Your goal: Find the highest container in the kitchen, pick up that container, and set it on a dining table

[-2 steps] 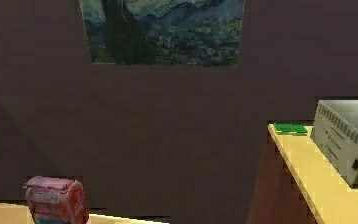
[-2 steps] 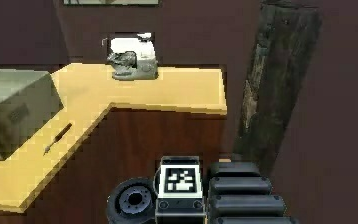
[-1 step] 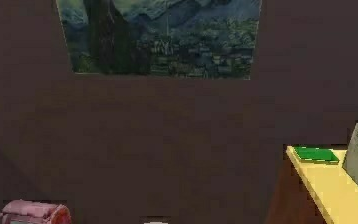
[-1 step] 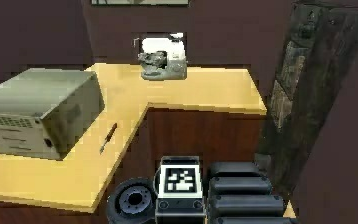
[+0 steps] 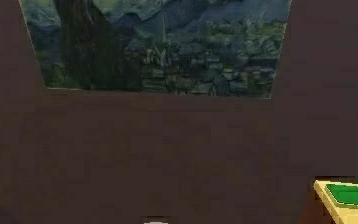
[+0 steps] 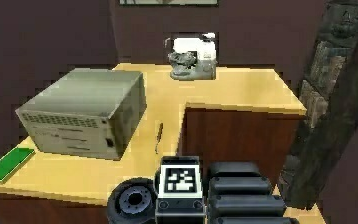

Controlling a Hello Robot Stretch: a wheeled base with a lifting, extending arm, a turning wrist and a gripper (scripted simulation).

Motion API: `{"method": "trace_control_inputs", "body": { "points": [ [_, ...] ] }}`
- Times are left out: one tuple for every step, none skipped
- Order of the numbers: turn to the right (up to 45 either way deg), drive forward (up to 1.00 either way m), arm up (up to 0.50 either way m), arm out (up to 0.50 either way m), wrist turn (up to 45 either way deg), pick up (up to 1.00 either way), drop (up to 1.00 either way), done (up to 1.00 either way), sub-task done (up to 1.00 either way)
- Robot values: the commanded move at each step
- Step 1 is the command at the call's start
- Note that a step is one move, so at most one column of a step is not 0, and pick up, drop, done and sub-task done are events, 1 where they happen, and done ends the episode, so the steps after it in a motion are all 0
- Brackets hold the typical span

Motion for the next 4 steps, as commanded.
{"method": "trace_control_inputs", "body": {
  "points": [
    [-45.0,0.00,0.00,0.00,0.0,0.00,0.00,0.00,0.00],
    [-45.0,0.00,0.00,0.00,0.0,0.00,0.00,0.00,0.00],
    [-3.0,0.00,0.00,0.00,0.0,0.00,0.00,0.00,0.00],
    [0.0,1.00,0.00,0.00,0.0,0.00,0.00,0.00,0.00]
  ]
}}
